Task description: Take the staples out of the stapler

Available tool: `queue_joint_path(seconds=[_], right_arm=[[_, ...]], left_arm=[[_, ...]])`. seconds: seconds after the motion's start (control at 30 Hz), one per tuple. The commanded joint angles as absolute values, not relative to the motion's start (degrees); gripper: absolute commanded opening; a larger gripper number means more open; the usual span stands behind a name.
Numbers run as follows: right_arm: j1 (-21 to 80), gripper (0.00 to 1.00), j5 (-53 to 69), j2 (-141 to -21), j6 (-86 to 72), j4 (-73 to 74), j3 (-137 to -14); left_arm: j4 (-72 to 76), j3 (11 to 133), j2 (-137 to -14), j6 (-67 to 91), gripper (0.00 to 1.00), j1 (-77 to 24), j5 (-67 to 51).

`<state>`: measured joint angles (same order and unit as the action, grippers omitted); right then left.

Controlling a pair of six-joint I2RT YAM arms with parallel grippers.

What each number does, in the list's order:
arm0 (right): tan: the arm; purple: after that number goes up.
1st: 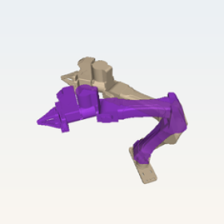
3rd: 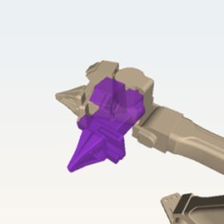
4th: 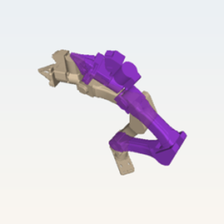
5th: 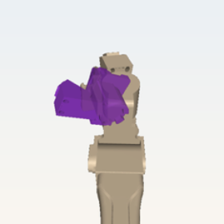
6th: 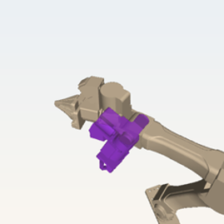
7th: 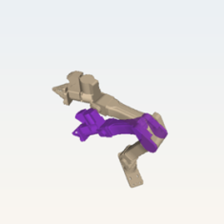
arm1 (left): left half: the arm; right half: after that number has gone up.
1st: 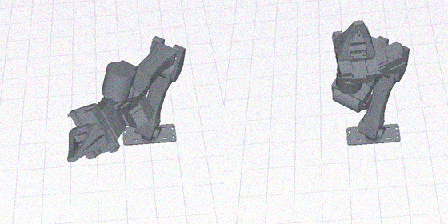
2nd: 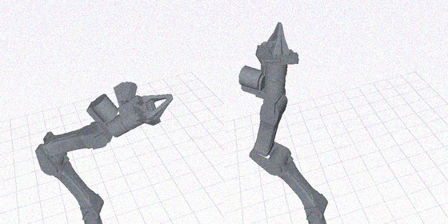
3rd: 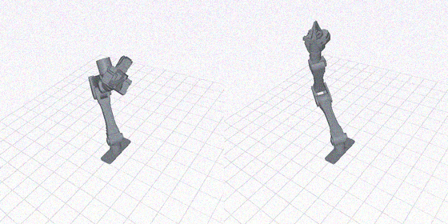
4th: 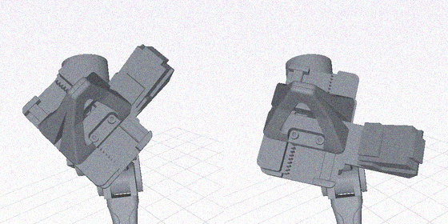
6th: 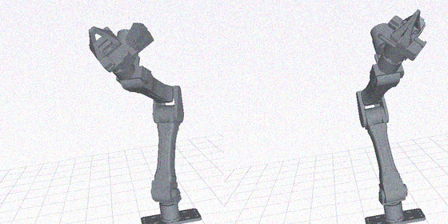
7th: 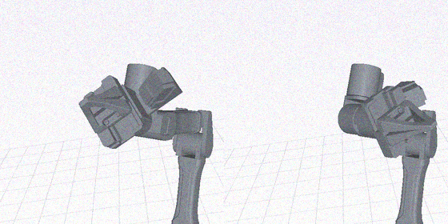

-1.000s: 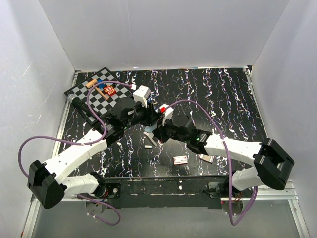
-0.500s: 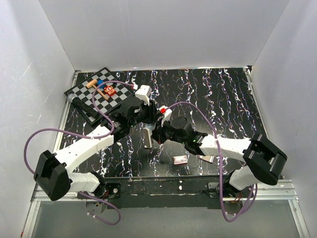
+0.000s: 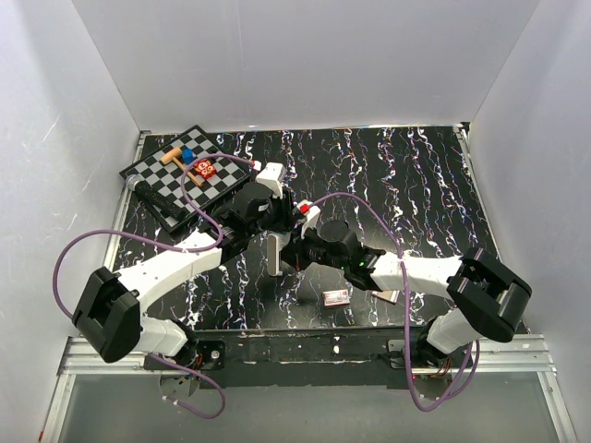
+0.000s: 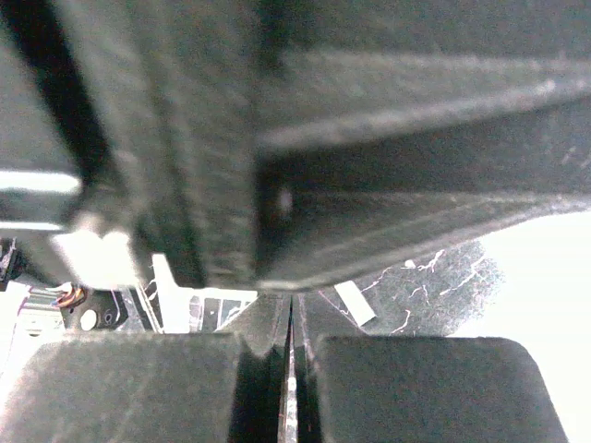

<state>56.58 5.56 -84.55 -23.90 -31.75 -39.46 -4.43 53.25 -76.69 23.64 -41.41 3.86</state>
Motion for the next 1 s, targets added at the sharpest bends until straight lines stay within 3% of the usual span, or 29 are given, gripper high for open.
queue_joint_path(seconds=[0.0,0.5,0.97], right_arm=[[57.13,0.01,8.88,-83.94,-24.61,-37.79,-39.29],[55.81,0.01,5.54,-80.07,-23.03,-32.97,-38.85],[55.81,0.01,-2.10,-70.94,-18.02,-21.28,-39.73]], left_arm=[[-0.79,52.91,-77.43,24.26,0.00,-41.40,5.98],[-5.09,55.19,-74.19,23.03,0.00,-41.57,3.34],[-9.05,55.81,-66.89,21.89,0.00,-41.57,-8.96]])
